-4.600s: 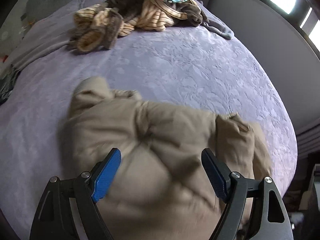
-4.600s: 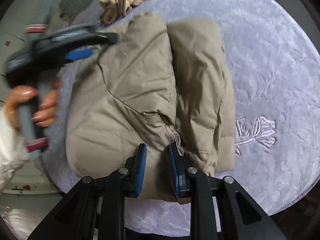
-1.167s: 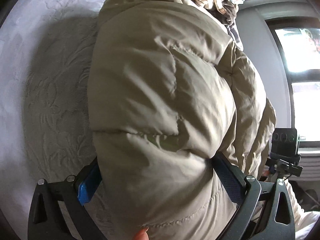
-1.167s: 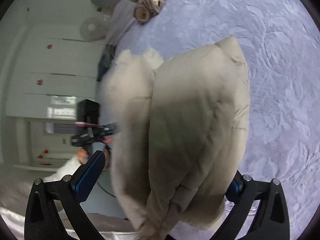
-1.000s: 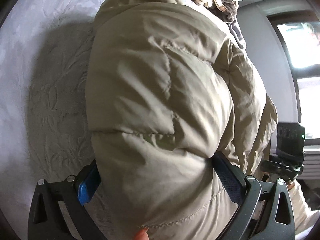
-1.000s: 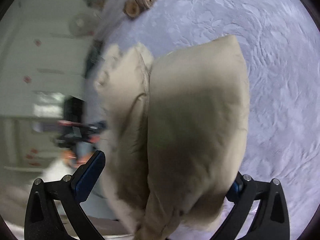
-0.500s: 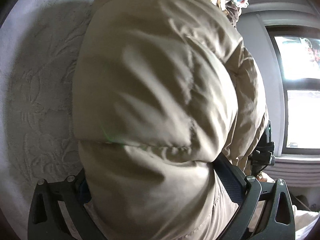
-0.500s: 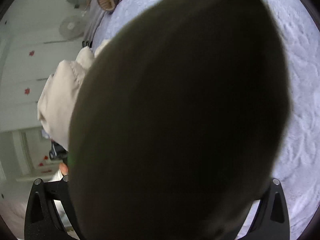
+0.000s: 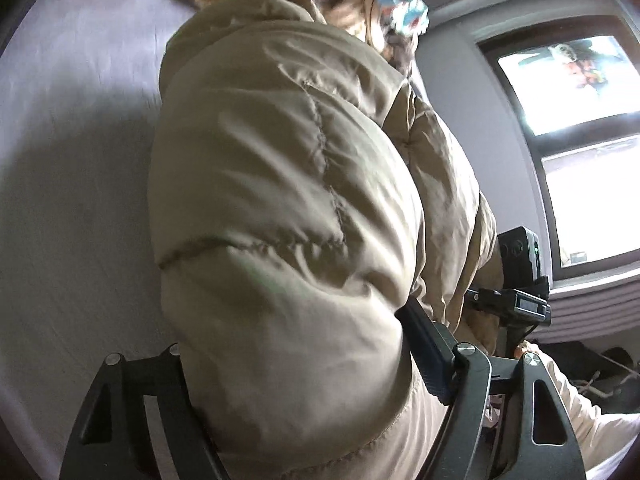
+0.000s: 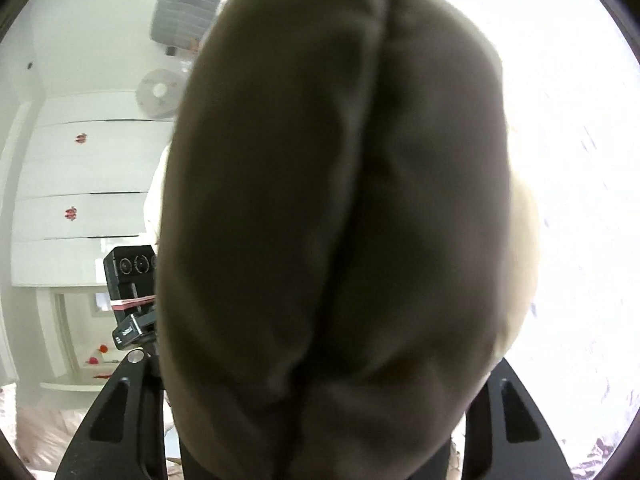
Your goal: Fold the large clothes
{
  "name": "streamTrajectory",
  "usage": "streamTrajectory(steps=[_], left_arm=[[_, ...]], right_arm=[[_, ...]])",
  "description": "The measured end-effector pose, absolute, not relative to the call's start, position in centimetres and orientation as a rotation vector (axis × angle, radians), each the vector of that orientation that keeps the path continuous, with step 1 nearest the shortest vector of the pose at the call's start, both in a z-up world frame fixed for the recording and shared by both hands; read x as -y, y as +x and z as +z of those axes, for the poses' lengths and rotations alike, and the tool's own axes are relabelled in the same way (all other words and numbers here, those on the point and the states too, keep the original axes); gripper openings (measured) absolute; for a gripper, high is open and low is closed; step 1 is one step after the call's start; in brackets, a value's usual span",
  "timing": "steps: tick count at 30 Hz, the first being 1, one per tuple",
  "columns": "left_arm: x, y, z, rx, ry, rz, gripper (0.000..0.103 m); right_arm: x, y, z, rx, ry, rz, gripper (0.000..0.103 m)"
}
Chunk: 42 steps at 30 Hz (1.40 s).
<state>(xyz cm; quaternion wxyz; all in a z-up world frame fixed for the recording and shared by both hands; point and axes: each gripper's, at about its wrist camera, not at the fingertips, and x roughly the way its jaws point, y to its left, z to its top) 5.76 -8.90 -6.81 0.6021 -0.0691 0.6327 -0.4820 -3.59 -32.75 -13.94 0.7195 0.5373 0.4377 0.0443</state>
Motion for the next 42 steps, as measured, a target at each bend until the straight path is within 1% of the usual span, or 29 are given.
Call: streamTrajectory(steps=[3, 6, 8, 13, 14, 15, 17, 18, 20, 21, 24, 27, 33, 34, 35, 36, 37, 38, 40, 42], left_arm=[[8.4, 10.0, -5.0, -1.404, -0.16, -1.086, 0.079], [8.9, 13.4, -4.6, -1.371, -0.151, -1.044, 0.079], [9.1, 15.7, -6.1, -1.367, -0.155, -1.016, 0.079], [10.6, 19.7, -10.1, -1.383, -0.126, -0.938, 0.079], [10.8, 19.9, -11.0, -1.39, -0.121, -0.927, 0.08], [11.0, 20.1, -11.8, -1.39, -0.122, -0.921, 0.083], [11.1, 20.6, -12.5, -1.378, -0.121, -0.911, 0.09], [11.2, 20.7, -12.8, -1.374, -0.115, -0.901, 0.094], [10.8, 19.8, -14.4, -1.375, -0.11, -0.887, 0.096], [11.5, 20.2, -14.9, -1.373, -0.107, -0.878, 0.096], [12.6, 19.8, -13.4, -1.326, -0.037, -0.821, 0.096], [11.1, 19.0, -11.6, -1.243, 0.054, -0.752, 0.096], [7.7, 17.0, -8.7, -1.193, 0.044, -0.699, 0.096], [7.1, 16.5, -8.4, -1.185, 0.048, -0.689, 0.096], [6.4, 15.9, -8.3, -1.179, 0.056, -0.681, 0.096], [6.2, 15.0, -8.3, -1.174, 0.074, -0.668, 0.096], [5.7, 14.4, -8.5, -1.171, 0.091, -0.662, 0.096], [5.8, 13.6, -9.0, -1.174, 0.123, -0.66, 0.096], [6.3, 12.2, -10.4, -1.191, 0.198, -0.66, 0.096], [7.1, 11.3, -11.4, -1.203, 0.21, -0.675, 0.096]], right_arm=[[32.8, 0.3, -13.1, -0.944, 1.154, 0.106, 0.058], [33.5, 4.9, -13.3, -0.934, 1.134, 0.112, 0.058], [35.2, 7.6, -13.9, -0.934, 1.134, 0.113, 0.058], [37.0, 11.4, -16.7, -0.984, 1.112, 0.078, 0.058], [37.3, 11.6, -17.5, -0.999, 1.107, 0.063, 0.058], [37.4, 11.7, -18.1, -1.007, 1.106, 0.054, 0.059], [38.1, 10.3, -19.4, -1.011, 1.112, 0.045, 0.067], [38.2, 10.2, -20.1, -1.011, 1.121, 0.033, 0.069], [38.2, 9.7, -20.5, -1.016, 1.135, 0.017, 0.077], [38.1, 9.3, -20.4, -1.018, 1.139, 0.01, 0.078], [38.1, 9.1, -19.6, -1.028, 1.125, -0.022, 0.079], [38.2, 7.9, -17.3, -1.038, 1.06, -0.084, 0.08], [38.1, 4.3, -12.9, -0.988, 0.979, -0.268, 0.08], [38.1, 4.3, -12.3, -0.962, 0.97, -0.283, 0.077], [37.8, 3.0, -11.6, -0.938, 0.953, -0.292, 0.063], [37.0, 2.7, -10.7, -0.92, 0.927, -0.297, 0.054], [36.1, 2.4, -9.8, -0.908, 0.901, -0.298, 0.04], [34.8, 1.9, -8.9, -0.894, 0.871, -0.29, 0.036], [32.2, 2.3, -8.3, -0.906, 0.817, -0.254, 0.035], [29.6, 3.0, -8.6, -0.969, 0.743, -0.225, 0.035]])
